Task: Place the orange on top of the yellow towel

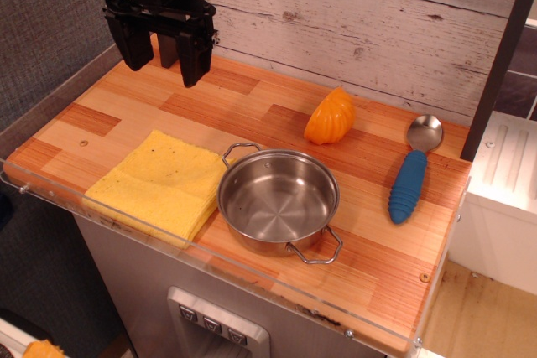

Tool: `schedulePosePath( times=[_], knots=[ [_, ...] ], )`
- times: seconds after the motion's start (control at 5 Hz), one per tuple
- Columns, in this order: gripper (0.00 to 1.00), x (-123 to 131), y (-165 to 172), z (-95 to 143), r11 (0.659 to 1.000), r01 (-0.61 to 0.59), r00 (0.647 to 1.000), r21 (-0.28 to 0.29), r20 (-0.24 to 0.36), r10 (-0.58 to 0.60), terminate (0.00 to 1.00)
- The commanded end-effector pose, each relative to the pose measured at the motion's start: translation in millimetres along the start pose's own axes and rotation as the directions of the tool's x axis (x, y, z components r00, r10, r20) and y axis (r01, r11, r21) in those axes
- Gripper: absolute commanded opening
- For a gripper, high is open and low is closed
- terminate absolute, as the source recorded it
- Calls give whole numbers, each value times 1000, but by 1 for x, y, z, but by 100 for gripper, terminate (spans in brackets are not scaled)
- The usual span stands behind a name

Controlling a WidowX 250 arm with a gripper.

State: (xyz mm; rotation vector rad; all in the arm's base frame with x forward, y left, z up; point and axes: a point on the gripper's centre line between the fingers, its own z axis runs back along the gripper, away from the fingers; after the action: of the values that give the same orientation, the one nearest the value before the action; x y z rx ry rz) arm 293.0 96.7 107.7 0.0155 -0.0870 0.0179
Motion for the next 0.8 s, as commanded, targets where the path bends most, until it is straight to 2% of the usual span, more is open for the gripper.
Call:
schedulePosePath(
  times=[0.0,0.4,0.6],
  knots=[
    [100,0,0,0,1000,0,1000,0,0,0,0],
    [100,26,-69,-14,990,139,990,13,-7,-139,0],
    [100,36,-93,-20,985,169,986,19,1,-169,0]
  ],
)
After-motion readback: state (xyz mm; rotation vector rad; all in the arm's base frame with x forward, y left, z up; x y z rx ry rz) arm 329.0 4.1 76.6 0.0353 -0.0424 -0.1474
